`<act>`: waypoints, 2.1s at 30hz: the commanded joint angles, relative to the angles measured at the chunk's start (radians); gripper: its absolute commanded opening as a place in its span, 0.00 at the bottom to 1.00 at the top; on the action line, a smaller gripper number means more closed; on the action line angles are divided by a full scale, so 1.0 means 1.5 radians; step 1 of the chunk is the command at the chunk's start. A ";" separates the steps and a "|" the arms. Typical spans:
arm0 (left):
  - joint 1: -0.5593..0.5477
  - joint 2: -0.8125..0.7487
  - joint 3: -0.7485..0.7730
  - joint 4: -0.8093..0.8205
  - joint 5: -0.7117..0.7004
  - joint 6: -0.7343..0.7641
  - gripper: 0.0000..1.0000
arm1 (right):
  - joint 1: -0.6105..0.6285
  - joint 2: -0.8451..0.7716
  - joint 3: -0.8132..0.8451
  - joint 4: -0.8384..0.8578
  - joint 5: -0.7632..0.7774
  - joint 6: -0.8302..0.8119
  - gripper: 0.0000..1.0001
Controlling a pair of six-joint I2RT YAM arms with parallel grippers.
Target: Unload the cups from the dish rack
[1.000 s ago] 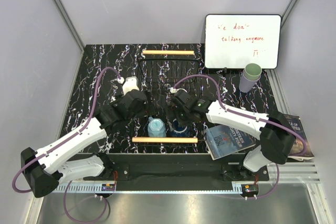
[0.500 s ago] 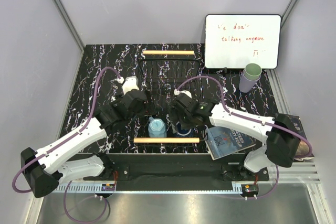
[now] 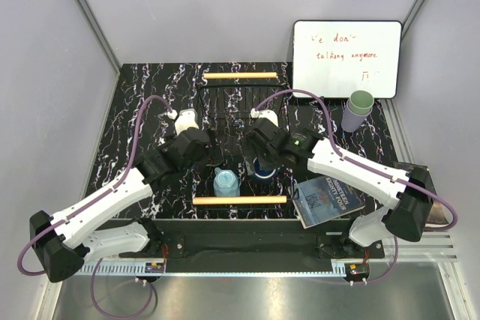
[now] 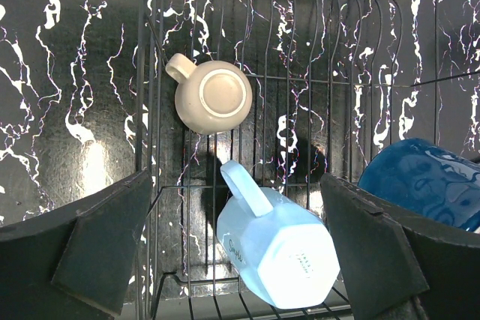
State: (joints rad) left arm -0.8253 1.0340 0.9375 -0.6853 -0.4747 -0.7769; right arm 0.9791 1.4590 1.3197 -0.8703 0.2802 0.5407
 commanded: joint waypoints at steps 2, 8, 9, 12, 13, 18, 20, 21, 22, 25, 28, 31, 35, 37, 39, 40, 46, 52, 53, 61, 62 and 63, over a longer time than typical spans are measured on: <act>0.003 -0.001 0.007 0.036 0.003 0.000 0.99 | 0.002 -0.010 0.036 0.002 0.041 -0.008 0.00; 0.003 -0.013 0.003 0.054 -0.001 0.004 0.99 | -0.004 -0.044 0.109 0.002 0.099 -0.023 0.00; 0.003 -0.017 0.002 0.063 -0.001 0.005 0.99 | -0.011 -0.050 0.122 0.002 0.102 -0.030 0.00; 0.006 -0.036 -0.004 0.097 0.011 0.007 0.99 | -0.050 -0.073 0.167 0.010 0.082 -0.043 0.00; 0.010 -0.042 -0.006 0.107 0.015 0.007 0.99 | -0.065 -0.081 0.170 0.026 0.070 -0.047 0.00; 0.026 -0.088 -0.045 0.197 0.059 0.004 0.99 | -0.183 -0.136 0.115 0.127 -0.130 -0.042 0.00; 0.033 -0.112 -0.063 0.231 0.083 0.003 0.99 | -0.200 -0.149 0.083 0.179 -0.170 -0.036 0.00; 0.041 -0.122 -0.086 0.269 0.093 0.000 0.99 | -0.203 -0.152 0.072 0.195 -0.220 -0.028 0.00; 0.046 -0.131 -0.098 0.290 0.106 -0.005 0.99 | -0.211 -0.159 0.044 0.238 -0.239 -0.022 0.00; 0.064 -0.163 -0.140 0.361 0.148 -0.014 0.99 | -0.223 -0.174 0.002 0.312 -0.308 -0.002 0.00; 0.083 -0.181 -0.167 0.413 0.186 -0.020 0.99 | -0.238 -0.182 -0.030 0.373 -0.373 0.022 0.00; 0.098 -0.210 -0.196 0.455 0.206 -0.033 0.99 | -0.253 -0.204 -0.067 0.439 -0.414 0.045 0.00; 0.123 -0.231 -0.238 0.531 0.232 -0.058 0.99 | -0.277 -0.254 -0.129 0.521 -0.454 0.081 0.00; 0.142 -0.233 -0.253 0.561 0.262 -0.082 0.99 | -0.299 -0.284 -0.188 0.616 -0.475 0.111 0.00; 0.167 -0.232 -0.281 0.624 0.293 -0.118 0.99 | -0.326 -0.302 -0.255 0.724 -0.511 0.174 0.00; 0.175 -0.226 -0.290 0.644 0.312 -0.129 0.99 | -0.338 -0.312 -0.278 0.763 -0.523 0.198 0.00; 0.210 -0.192 -0.313 0.745 0.428 -0.160 0.99 | -0.404 -0.281 -0.409 1.060 -0.614 0.400 0.00; 0.211 -0.156 -0.261 0.768 0.512 -0.126 0.99 | -0.405 -0.252 -0.425 1.095 -0.629 0.424 0.00; 0.210 -0.151 -0.254 0.766 0.516 -0.121 0.99 | -0.405 -0.251 -0.423 1.091 -0.632 0.418 0.00; 0.205 -0.108 -0.221 0.796 0.559 -0.134 0.88 | -0.404 -0.241 -0.411 1.059 -0.631 0.397 0.00; 0.195 -0.106 -0.218 0.795 0.559 -0.133 0.86 | -0.404 -0.239 -0.412 1.060 -0.630 0.396 0.00; 0.191 -0.101 -0.215 0.793 0.557 -0.128 0.85 | -0.406 -0.235 -0.413 1.060 -0.630 0.397 0.00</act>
State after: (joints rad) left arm -0.5171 0.8608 0.5625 0.4263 0.3058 -0.9783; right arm 0.3721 1.1034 0.6559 0.6056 -0.6495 1.1194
